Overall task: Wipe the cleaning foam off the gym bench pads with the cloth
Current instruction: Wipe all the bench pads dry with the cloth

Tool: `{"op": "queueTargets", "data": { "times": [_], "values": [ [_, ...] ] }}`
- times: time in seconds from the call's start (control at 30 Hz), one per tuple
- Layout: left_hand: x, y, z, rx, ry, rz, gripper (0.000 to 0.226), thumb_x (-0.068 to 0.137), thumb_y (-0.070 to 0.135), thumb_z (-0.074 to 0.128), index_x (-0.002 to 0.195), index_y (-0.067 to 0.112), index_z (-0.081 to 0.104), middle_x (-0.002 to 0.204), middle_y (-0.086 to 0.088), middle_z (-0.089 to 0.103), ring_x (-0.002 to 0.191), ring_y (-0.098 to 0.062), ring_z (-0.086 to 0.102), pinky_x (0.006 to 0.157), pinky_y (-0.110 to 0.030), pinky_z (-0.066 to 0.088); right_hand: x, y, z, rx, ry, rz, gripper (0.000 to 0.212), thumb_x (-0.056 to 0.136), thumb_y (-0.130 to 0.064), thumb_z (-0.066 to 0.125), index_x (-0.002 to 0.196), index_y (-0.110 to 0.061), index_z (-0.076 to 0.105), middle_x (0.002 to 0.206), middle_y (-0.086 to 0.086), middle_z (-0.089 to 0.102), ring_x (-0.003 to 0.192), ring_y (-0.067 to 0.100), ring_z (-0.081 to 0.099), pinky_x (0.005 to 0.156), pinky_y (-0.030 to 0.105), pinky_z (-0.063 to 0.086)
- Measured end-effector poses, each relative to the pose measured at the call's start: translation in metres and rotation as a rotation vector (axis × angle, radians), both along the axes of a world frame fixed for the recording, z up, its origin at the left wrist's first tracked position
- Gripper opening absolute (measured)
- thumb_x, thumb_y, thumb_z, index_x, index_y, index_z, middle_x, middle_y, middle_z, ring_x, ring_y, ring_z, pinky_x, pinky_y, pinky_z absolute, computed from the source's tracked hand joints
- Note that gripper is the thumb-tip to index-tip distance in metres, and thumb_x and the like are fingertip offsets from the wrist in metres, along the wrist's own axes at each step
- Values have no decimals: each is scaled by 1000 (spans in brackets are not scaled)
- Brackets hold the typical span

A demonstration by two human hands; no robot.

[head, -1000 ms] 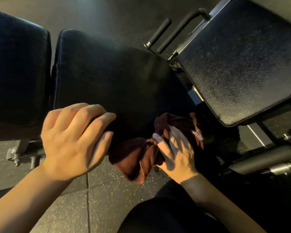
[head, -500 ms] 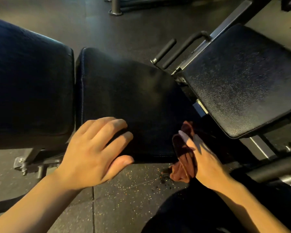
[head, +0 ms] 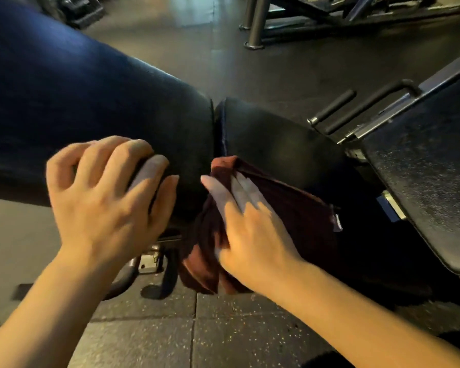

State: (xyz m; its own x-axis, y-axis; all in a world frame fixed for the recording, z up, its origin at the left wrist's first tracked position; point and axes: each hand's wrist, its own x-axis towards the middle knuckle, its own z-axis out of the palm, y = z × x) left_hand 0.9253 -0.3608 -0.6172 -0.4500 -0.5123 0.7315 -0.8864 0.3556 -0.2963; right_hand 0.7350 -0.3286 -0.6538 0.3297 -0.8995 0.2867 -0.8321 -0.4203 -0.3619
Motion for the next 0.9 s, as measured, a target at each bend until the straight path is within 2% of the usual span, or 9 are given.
{"op": "queueTargets", "data": {
  "times": [0.1,0.27,0.47,0.53,0.6,0.63,0.67,0.7,0.9],
  "values": [
    [-4,3,7,-96,-36,2,24,94,28,56,101,11,71,108,-15,67,102,-35,61,87,-46,37,14,-13,17,94,-151,0,98,85,-21,62,151,-27,-10,160,8,5,147,17,-4,111,20,-11],
    [-3,2,5,-183,-55,-33,20,91,27,60,95,14,74,105,-10,70,97,-31,67,82,-42,38,-11,11,5,49,10,46,97,78,-19,60,150,-32,-4,150,-6,36,142,2,22,114,11,8],
    [-8,-11,-2,-328,7,-90,14,84,20,63,91,16,75,97,-4,72,89,-25,68,74,-40,36,-39,37,-5,340,62,159,113,73,-6,45,117,-66,-41,129,-46,-39,122,-19,-39,101,7,-26],
    [-8,-16,-4,-365,21,-111,12,81,17,64,86,16,75,92,-3,72,81,-25,69,71,-39,35,-25,30,5,354,-18,122,92,68,-17,39,128,-63,-13,143,-36,8,134,-14,-5,109,11,-8],
    [-6,-19,-5,-392,33,-132,12,79,14,64,83,16,75,89,-3,72,78,-25,68,68,-39,36,-12,11,4,361,-20,17,18,74,-26,37,86,-35,28,89,-13,38,115,4,34,93,17,18],
    [-5,-19,-6,-399,34,-142,12,78,14,64,82,16,75,88,-3,72,78,-25,68,68,-39,36,-9,0,4,334,-61,14,46,76,-29,38,120,-42,32,78,-7,31,126,9,30,97,17,15],
    [-5,-19,-6,-401,32,-150,12,77,14,64,82,16,75,88,-3,72,77,-25,68,68,-39,36,-2,-14,10,237,-40,76,87,76,-30,39,148,-42,-7,121,-21,-35,142,9,10,110,18,5],
    [-5,-19,-6,-403,28,-153,12,77,14,65,81,16,75,87,-3,72,77,-25,69,68,-38,35,-3,-28,6,175,-60,101,86,73,-31,41,148,-43,1,161,-1,8,145,6,-8,115,21,-6],
    [-7,-13,-2,-353,15,-121,11,79,15,65,83,16,75,90,-4,73,78,-26,69,70,-38,37,-9,-31,10,190,-58,162,90,72,-27,39,145,-43,-10,160,5,5,138,-4,-15,112,19,-19]
  ]
}}
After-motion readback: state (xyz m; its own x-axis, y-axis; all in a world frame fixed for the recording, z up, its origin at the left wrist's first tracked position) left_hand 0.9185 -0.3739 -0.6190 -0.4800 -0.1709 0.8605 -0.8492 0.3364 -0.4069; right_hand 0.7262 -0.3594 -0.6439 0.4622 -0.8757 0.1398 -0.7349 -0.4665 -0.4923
